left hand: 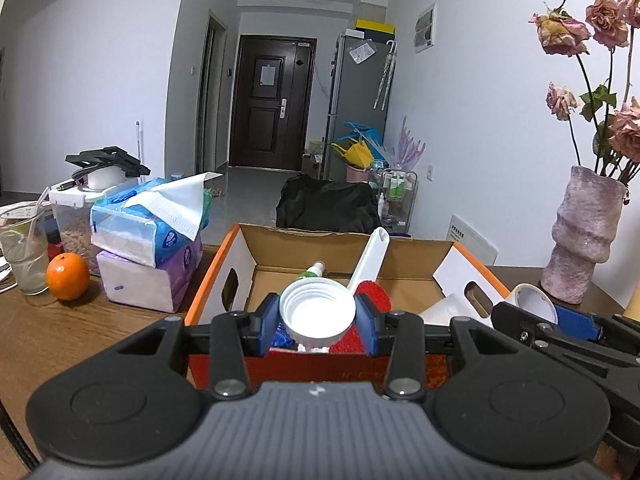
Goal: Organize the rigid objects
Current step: 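Carry the white cap and tape roll over the cardboard box with both grippers, then open both grippers to drop the white cap and tape roll into the box, then move both grippers back toward the purple cap and white tube, then grasp the white tube with the right gripper while the left gripper grasps the purple cap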
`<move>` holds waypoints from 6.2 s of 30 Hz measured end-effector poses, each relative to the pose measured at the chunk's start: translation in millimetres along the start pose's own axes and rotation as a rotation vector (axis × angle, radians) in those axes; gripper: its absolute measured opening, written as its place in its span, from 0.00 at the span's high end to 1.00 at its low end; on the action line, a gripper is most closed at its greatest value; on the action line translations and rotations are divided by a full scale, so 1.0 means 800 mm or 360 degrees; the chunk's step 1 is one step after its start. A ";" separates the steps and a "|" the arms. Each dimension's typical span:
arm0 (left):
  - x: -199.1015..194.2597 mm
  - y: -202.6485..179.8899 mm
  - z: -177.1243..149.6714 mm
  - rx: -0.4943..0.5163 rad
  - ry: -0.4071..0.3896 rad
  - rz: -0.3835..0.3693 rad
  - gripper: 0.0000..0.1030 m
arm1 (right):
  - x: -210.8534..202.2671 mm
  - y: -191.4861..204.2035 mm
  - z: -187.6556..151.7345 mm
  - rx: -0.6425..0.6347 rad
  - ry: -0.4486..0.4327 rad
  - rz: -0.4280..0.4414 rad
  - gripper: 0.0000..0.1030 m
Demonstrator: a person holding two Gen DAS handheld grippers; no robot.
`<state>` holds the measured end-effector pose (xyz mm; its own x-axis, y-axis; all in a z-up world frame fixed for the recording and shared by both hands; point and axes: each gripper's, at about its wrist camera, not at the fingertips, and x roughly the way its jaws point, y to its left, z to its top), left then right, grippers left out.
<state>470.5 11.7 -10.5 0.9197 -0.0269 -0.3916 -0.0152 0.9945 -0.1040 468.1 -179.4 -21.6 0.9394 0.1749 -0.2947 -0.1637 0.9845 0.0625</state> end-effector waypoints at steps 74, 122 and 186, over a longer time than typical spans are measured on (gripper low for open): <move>0.112 0.012 0.033 0.0057 0.0005 0.0213 0.00 | 0.127 -0.036 0.029 0.0158 0.0036 -0.0048 0.01; 0.025 0.019 0.000 0.0117 -0.0003 0.0138 0.00 | 0.017 -0.011 0.014 -0.0032 0.0010 -0.0043 0.00; -0.114 0.038 -0.106 0.0092 0.0256 0.0197 0.00 | -0.125 -0.146 -0.094 -0.0011 0.0391 -0.0456 0.09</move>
<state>352.6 35.4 -55.3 0.8377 0.0844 -0.5395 -0.0972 0.9953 0.0046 370.7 -310.8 -71.5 0.8474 -0.1111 -0.5192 0.0923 0.9938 -0.0620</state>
